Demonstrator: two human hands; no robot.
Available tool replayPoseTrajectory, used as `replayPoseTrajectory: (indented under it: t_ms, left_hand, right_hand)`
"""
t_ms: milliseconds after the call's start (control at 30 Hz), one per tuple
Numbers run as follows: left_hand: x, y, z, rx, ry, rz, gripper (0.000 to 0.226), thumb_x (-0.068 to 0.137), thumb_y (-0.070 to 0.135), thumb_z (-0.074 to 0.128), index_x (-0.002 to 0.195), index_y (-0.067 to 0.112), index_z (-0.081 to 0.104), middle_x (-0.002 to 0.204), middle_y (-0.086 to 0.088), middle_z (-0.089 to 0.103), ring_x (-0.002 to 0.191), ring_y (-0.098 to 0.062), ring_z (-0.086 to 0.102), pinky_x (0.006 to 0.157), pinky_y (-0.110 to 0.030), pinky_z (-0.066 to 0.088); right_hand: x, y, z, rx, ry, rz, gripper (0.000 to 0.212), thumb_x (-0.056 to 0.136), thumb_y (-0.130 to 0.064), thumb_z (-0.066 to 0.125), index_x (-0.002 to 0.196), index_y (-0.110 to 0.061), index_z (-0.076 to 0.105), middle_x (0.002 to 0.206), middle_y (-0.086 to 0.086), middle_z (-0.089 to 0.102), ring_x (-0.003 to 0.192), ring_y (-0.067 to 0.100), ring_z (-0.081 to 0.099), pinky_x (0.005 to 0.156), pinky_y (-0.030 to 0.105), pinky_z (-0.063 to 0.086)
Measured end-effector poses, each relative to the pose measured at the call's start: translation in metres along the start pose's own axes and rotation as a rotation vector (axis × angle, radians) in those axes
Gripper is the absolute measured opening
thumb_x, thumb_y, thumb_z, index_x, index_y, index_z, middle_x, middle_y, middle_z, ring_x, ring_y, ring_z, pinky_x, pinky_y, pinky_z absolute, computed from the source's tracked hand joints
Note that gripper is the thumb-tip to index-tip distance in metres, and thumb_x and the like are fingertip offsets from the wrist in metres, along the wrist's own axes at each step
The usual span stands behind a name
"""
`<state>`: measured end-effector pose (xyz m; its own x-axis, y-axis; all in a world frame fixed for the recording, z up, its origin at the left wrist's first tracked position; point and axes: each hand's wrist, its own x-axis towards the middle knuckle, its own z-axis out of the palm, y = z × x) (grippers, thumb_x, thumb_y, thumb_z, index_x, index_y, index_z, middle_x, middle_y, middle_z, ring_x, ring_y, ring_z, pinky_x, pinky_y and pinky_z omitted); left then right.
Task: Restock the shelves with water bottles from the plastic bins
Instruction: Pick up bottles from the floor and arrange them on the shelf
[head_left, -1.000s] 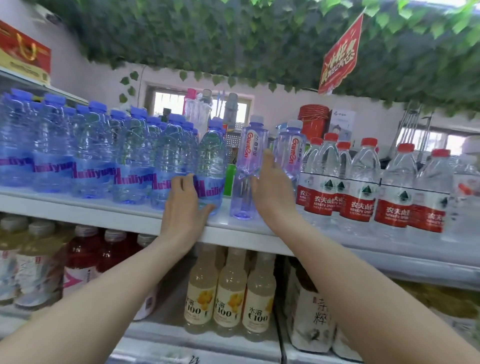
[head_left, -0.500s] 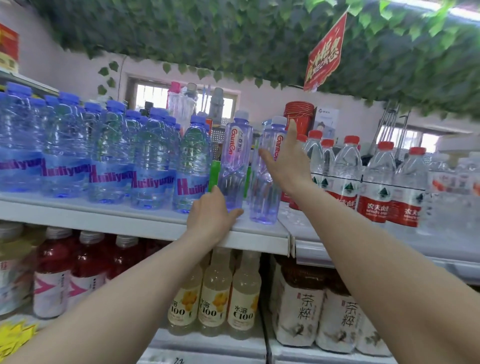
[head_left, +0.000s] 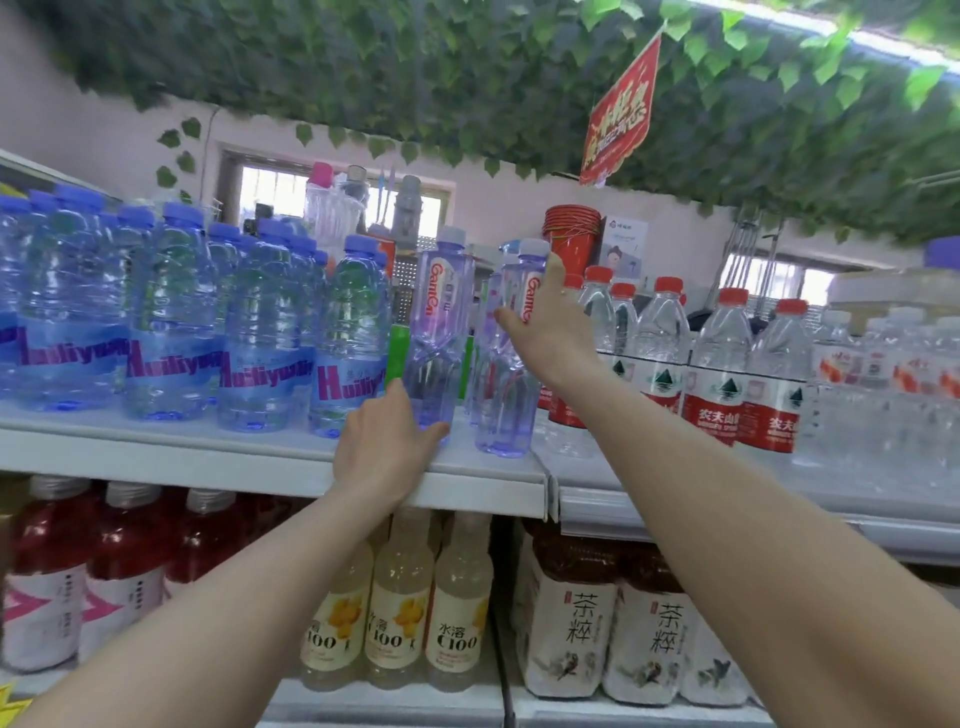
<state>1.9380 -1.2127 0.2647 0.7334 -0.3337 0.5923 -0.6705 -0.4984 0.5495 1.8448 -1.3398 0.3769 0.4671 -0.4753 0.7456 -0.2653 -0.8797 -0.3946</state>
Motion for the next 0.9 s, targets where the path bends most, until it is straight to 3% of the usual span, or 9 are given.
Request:
replayPoseTrajectory:
  t_ms: [100, 200, 267, 367, 433, 533, 700, 833, 900]
  left_hand:
    - [-0.001, -0.004, 0.000, -0.036, 0.058, 0.103, 0.076, 0.085, 0.044, 0.068, 0.144, 0.012, 0.031, 0.130, -0.012, 0.054, 0.117, -0.035, 0.053, 0.087, -0.045, 0.046]
    - [-0.011, 0.002, -0.001, -0.134, 0.225, 0.271, 0.071, 0.086, 0.023, 0.070, 0.145, 0.013, 0.030, 0.142, -0.011, 0.035, 0.125, -0.032, 0.044, 0.099, -0.048, 0.044]
    - [-0.023, 0.017, -0.002, -0.185, 0.289, 0.384, 0.063, 0.086, 0.014, 0.068, 0.141, 0.014, 0.037, 0.137, -0.009, 0.035, 0.115, -0.027, 0.049, 0.098, -0.044, 0.046]
    - [-0.035, 0.066, 0.007, -0.217, 0.202, 0.540, 0.061, 0.087, 0.014, 0.067, 0.141, 0.015, 0.038, 0.136, -0.008, 0.039, 0.093, -0.014, 0.055, 0.088, -0.033, 0.047]
    - [-0.030, 0.103, 0.031, -0.183, 0.112, 0.586, 0.067, 0.088, 0.024, 0.068, 0.144, 0.016, 0.034, 0.138, -0.007, 0.044, 0.103, -0.017, 0.058, 0.092, -0.036, 0.048]
    - [-0.012, 0.143, 0.073, -0.204, -0.026, 0.440, 0.084, 0.082, 0.035, 0.073, 0.148, 0.017, 0.025, 0.143, -0.006, 0.045, 0.126, -0.025, 0.049, 0.101, -0.046, 0.045]
    - [0.006, 0.162, 0.110, -0.161, -0.112, 0.108, 0.103, 0.081, 0.031, 0.075, 0.151, 0.006, 0.004, 0.141, -0.017, 0.045, 0.125, -0.036, 0.048, 0.102, -0.045, 0.041]
    - [0.007, 0.159, 0.117, -0.126, -0.128, 0.018, 0.085, 0.082, 0.032, 0.074, 0.143, 0.004, 0.023, 0.128, -0.011, 0.057, 0.116, -0.032, 0.056, 0.090, -0.037, 0.043]
    - [0.004, 0.160, 0.113, -0.106, -0.132, 0.020, 0.073, 0.083, 0.033, 0.073, 0.136, 0.006, 0.030, 0.124, -0.010, 0.058, 0.113, -0.031, 0.057, 0.085, -0.034, 0.043]
  right_hand:
    - [-0.012, 0.013, -0.011, 0.018, 0.046, -0.052, 0.069, 0.100, -0.035, 0.052, 0.153, -0.015, 0.013, 0.107, 0.010, 0.061, 0.103, 0.031, 0.061, 0.077, 0.032, 0.038]
    - [-0.027, 0.049, -0.034, -0.056, 0.238, -0.170, 0.051, 0.102, -0.027, 0.048, 0.147, -0.016, 0.028, 0.114, 0.009, 0.061, 0.097, 0.024, 0.057, 0.081, 0.034, 0.042]
    - [-0.029, 0.081, -0.053, -0.145, 0.346, -0.181, 0.048, 0.100, -0.024, 0.049, 0.145, -0.019, 0.032, 0.129, 0.007, 0.054, 0.110, 0.023, 0.051, 0.092, 0.037, 0.043]
    - [-0.022, 0.118, -0.076, -0.131, 0.343, -0.067, 0.051, 0.098, -0.025, 0.050, 0.144, -0.018, 0.031, 0.137, 0.007, 0.048, 0.122, 0.026, 0.047, 0.098, 0.041, 0.042]
    - [-0.017, 0.130, -0.083, -0.093, 0.271, -0.026, 0.054, 0.098, -0.028, 0.051, 0.146, -0.018, 0.028, 0.137, 0.010, 0.048, 0.121, 0.029, 0.050, 0.093, 0.041, 0.041]
    - [-0.008, 0.143, -0.084, -0.114, 0.133, -0.075, 0.066, 0.098, -0.035, 0.053, 0.151, -0.017, 0.018, 0.135, 0.012, 0.052, 0.117, 0.033, 0.055, 0.084, 0.035, 0.038]
    - [0.007, 0.161, -0.078, -0.035, -0.052, -0.001, 0.090, 0.095, -0.040, 0.060, 0.155, -0.017, -0.003, 0.127, 0.014, 0.060, 0.095, 0.026, 0.058, 0.077, 0.031, 0.039]
    - [0.011, 0.176, -0.065, -0.007, -0.086, 0.002, 0.096, 0.095, -0.039, 0.060, 0.153, -0.023, -0.014, 0.132, 0.016, 0.058, 0.108, 0.035, 0.062, 0.086, 0.041, 0.048]
    - [0.013, 0.179, -0.064, -0.007, -0.075, -0.007, 0.097, 0.095, -0.037, 0.059, 0.153, -0.023, -0.018, 0.119, 0.016, 0.063, 0.094, 0.032, 0.065, 0.077, 0.036, 0.048]
